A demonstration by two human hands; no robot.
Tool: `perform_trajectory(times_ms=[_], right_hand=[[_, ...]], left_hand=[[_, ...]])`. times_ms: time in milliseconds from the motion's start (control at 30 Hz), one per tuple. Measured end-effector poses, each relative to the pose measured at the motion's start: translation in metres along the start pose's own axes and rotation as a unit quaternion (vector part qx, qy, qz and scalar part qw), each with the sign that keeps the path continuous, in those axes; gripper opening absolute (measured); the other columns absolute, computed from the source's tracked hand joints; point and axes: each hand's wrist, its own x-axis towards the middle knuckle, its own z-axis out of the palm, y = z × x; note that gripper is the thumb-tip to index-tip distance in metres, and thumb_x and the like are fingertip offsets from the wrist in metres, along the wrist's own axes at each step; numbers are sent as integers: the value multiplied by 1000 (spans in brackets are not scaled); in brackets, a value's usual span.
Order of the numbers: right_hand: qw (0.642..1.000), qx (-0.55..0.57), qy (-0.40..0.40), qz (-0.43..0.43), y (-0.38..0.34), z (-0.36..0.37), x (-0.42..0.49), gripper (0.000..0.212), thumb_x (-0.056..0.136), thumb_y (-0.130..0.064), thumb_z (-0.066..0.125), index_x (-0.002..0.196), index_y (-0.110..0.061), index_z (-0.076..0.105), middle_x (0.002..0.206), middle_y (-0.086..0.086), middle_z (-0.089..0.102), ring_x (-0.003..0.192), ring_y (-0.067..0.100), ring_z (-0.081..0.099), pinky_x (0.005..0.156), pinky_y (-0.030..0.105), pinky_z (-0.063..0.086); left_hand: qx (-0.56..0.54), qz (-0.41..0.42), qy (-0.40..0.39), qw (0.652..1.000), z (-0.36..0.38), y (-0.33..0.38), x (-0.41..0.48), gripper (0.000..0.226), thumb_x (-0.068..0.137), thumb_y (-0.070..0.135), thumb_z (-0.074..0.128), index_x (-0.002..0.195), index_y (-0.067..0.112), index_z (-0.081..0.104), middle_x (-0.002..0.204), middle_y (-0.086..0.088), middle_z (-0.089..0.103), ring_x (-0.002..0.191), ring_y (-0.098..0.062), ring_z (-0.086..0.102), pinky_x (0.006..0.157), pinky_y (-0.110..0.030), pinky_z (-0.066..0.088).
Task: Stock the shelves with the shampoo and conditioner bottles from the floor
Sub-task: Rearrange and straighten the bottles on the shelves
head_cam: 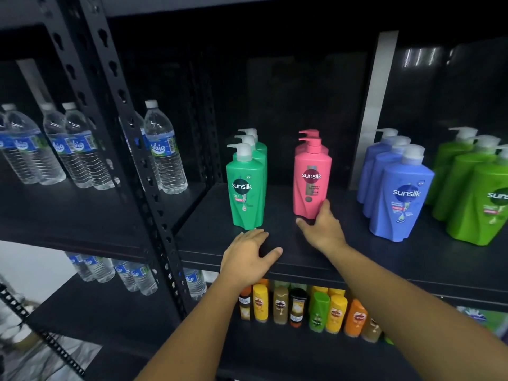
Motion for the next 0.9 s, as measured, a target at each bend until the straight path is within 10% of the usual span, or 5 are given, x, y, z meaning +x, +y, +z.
perform_trajectory(times_ms=[167, 333, 467, 900], right_hand=[[960, -231, -136, -81, 4, -16, -32, 70, 97, -61, 45, 150, -15, 39, 155, 8, 41, 145, 27, 34, 123, 48, 20], [926, -303, -177, -136, 17, -32, -60, 76, 102, -65, 19, 162, -19, 16, 169, 0, 9, 156, 19, 5, 127, 44, 5], [921, -331, -147, -145, 18, -26, -66, 72, 102, -62, 11, 162, -21, 15, 169, -2, 10, 156, 17, 4, 127, 43, 4], [916, -351, -127, -144, 20, -22, -64, 71, 103, -61, 9, 162, -22, 15, 169, -3, 10, 156, 15, 4, 127, 41, 4]], left_hand=[[-127, -100, 141, 977, -7, -2, 5, 46, 88, 52, 72, 120, 24, 57, 119, 4, 53, 119, -18, 49, 97, -38, 49], [-293, -203, 171, 919, -18, -4, 27, 111, 74, 39, 90, 154, 17, 18, 155, -12, 24, 143, -35, 32, 117, -52, 36], [-278, -188, 110, 936, -23, -6, 38, 130, 76, 39, 89, 162, 24, -8, 166, -6, 19, 155, -37, 12, 126, -58, 10], [-253, -148, 195, 936, -4, -21, 60, 83, 74, 28, 87, 138, 25, 32, 123, 0, 60, 117, -27, 59, 112, -62, 38]])
